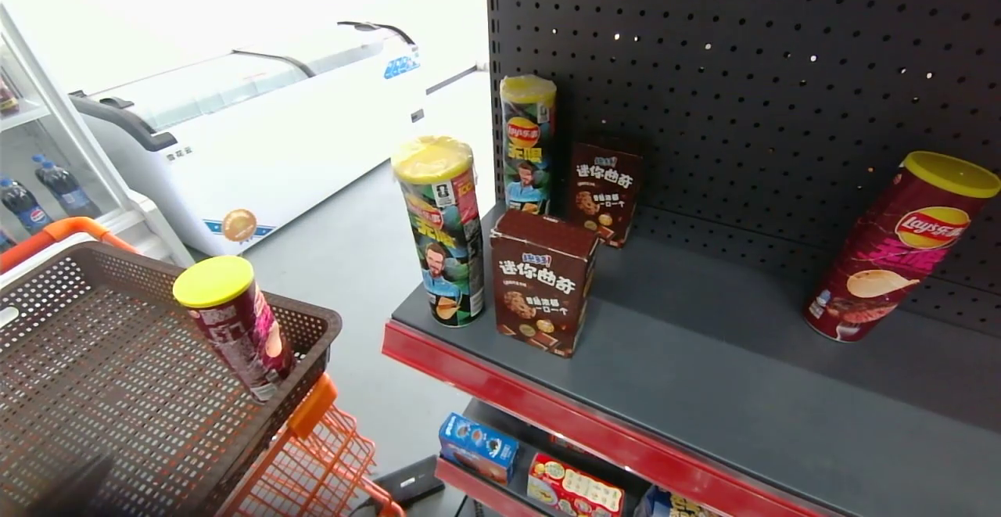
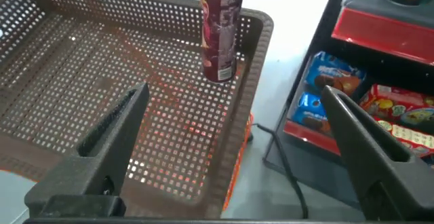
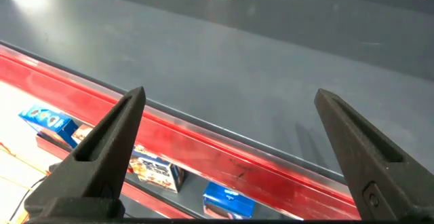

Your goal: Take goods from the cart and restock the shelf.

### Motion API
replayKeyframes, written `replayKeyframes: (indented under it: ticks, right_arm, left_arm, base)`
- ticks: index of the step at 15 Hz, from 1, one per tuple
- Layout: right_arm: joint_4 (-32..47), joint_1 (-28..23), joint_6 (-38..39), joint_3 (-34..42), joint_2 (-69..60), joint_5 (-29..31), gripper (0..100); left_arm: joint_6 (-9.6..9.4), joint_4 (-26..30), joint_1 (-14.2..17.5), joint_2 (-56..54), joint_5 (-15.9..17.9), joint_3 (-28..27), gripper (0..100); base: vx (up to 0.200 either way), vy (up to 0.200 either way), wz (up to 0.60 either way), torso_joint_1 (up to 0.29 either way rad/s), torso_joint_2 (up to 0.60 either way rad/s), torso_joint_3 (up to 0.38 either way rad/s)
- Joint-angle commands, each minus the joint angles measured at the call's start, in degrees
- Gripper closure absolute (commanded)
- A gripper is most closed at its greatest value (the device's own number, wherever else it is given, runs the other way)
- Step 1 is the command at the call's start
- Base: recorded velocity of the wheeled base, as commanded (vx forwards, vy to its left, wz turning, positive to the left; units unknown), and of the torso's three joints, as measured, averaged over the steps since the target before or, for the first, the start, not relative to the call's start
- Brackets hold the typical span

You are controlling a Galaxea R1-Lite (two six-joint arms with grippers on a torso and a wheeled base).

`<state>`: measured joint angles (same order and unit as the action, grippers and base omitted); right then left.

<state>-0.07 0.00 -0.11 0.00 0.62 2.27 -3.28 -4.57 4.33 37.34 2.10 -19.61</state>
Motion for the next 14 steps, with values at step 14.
replayKeyframes:
  ticks: [14]
  right_arm:
    - [0.0, 0.0, -0.1, 0.0, 0.1, 0.0, 0]
  left_arm:
    - [-0.59, -59.0, 0.8, 63.5, 0.1, -1.0, 0]
  base:
    - [0.0, 0.0, 0.0, 0.0, 0.0, 0.0]
